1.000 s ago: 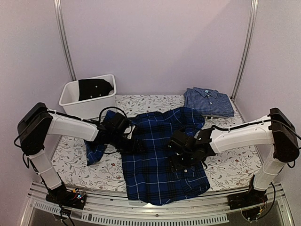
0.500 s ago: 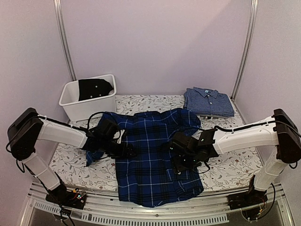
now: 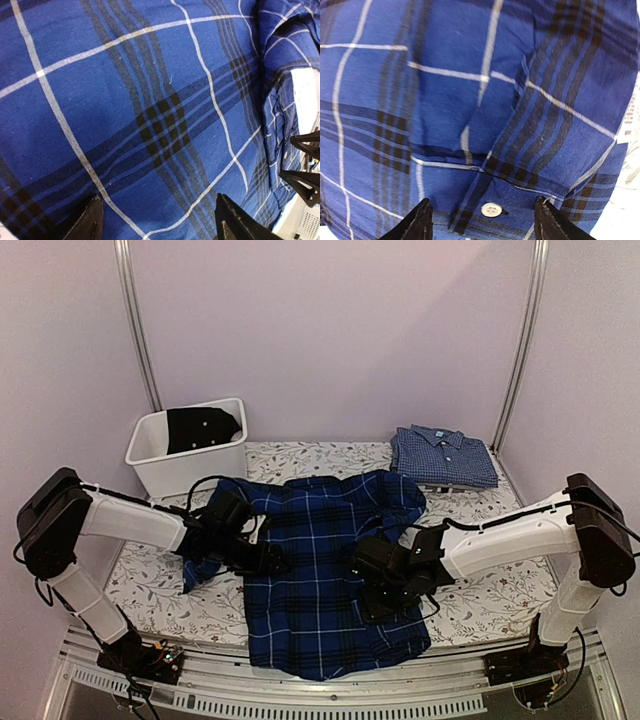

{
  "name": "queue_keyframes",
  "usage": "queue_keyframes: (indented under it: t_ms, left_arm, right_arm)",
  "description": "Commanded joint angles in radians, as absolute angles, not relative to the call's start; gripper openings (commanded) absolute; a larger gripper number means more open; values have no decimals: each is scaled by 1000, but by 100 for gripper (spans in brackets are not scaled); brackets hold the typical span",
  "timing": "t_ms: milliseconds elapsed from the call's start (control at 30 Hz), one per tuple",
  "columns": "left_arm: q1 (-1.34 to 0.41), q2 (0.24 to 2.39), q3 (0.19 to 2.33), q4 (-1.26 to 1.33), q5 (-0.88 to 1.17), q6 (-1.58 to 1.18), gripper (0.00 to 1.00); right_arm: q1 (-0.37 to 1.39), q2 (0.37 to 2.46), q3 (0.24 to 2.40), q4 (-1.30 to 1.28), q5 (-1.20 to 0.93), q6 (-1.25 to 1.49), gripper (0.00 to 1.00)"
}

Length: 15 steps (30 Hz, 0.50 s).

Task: Fold and stack the long sleeve shirts
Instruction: Flatten out the crumpled shirt at the center of the board.

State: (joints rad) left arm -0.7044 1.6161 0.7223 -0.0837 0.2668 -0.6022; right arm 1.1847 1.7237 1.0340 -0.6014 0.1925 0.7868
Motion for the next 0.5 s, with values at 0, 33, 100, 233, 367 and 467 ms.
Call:
queue_keyframes:
  t_ms: [0, 33, 100, 233, 367, 467]
  left_arm:
    - [-687, 1657, 712, -202, 247, -590, 77]
    - [-688, 1657, 713, -203, 247, -591, 77]
    - [-688, 1653, 711, -204, 247, -590, 77]
    - [-688, 1651, 709, -206, 246, -588, 77]
    - [-687, 1650, 713, -213, 244, -587, 77]
    - [-687, 1648, 714, -217, 241, -587, 77]
  right_arm:
    - [1191, 1752, 1003, -579, 177, 833, 63]
    - [1191, 1758, 1005, -578, 178, 836, 58]
    - [1191, 1761, 1011, -577, 181, 840, 51]
    - [1191, 1752, 1044, -621, 226, 844, 27]
    - [1186, 1699, 1071, -652, 265, 850, 8]
    - [1170, 1667, 1094, -665, 280, 840, 0]
